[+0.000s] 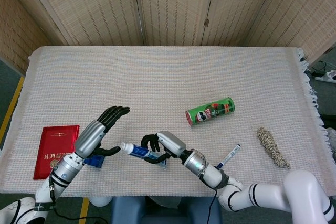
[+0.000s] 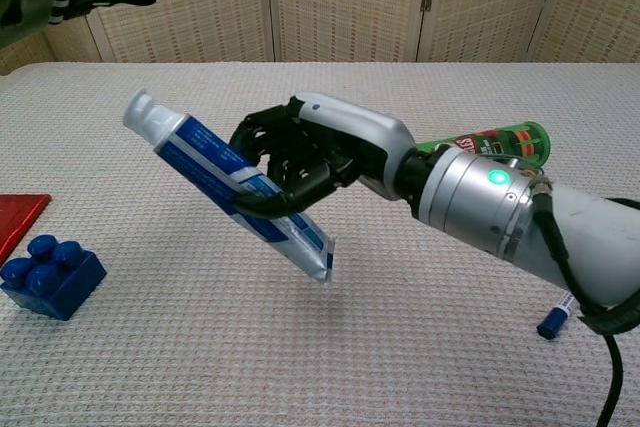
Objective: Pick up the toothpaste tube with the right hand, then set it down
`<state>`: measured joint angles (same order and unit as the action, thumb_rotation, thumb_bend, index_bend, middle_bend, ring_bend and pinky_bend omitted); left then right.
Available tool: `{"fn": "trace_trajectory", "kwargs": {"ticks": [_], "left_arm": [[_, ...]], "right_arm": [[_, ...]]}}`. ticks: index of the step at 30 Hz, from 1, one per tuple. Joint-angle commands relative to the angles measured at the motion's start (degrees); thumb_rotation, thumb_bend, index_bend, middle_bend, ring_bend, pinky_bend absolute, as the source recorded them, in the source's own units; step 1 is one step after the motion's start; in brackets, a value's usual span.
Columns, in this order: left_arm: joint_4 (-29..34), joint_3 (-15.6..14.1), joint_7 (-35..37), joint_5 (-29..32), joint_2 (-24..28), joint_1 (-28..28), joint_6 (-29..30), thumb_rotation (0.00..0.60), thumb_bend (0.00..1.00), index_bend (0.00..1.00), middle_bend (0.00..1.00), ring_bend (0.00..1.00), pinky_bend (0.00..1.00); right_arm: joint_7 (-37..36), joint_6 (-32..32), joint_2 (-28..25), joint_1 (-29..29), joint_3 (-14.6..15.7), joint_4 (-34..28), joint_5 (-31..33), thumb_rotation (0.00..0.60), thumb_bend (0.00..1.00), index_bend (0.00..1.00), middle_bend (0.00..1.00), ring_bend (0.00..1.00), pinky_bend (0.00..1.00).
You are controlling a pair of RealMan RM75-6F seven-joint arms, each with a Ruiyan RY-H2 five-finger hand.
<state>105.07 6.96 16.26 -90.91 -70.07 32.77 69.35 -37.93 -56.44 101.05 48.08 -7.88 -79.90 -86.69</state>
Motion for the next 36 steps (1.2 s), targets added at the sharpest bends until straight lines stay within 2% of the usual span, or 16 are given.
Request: {"fn": "trace_trajectory", "kwargs": {"ticks": [1,14,25,36], "left_arm": [[-0.15,0.22,-4.16,0.75,-1.30,1.10,-1.59,0.012,0.13,0.07,0.09,0.06,0.00],[0.20,0.32,-8.42,1.90,-3.99,3.27,-4.43,0.000,0.13,0.05,0.08,0.04,0.00],[-0.19,-0.47,-9.72,1.82,-5.14,4.02,-5.48,0.000,0.13,0.04,0.07,0.03,0.00],[-0.84,-0.78,-11.43,1.97,-6.02,4.32,-5.57,0.000,0.13,0.03,0.07,0.03,0.00]], "right_arm": [[2.03,0.39,0.75,0.29,-0.91,-0.85,1.08,0.600,0.75,0.72,0.60,0.69,0.64],[7.39,-0.63,4.34,0.72,-3.27,-1.46,2.74,0.600,0.76,0.73,0.60,0.70,0.64],[7.78,-2.16,7.38,0.47,-4.09,0.50,2.88,0.600,0.76,0.74,0.60,0.70,0.64],[7.81,-2.44,8.13,0.28,-4.65,0.80,3.09,0.600,0.76,0.75,0.61,0.70,0.64]]}}
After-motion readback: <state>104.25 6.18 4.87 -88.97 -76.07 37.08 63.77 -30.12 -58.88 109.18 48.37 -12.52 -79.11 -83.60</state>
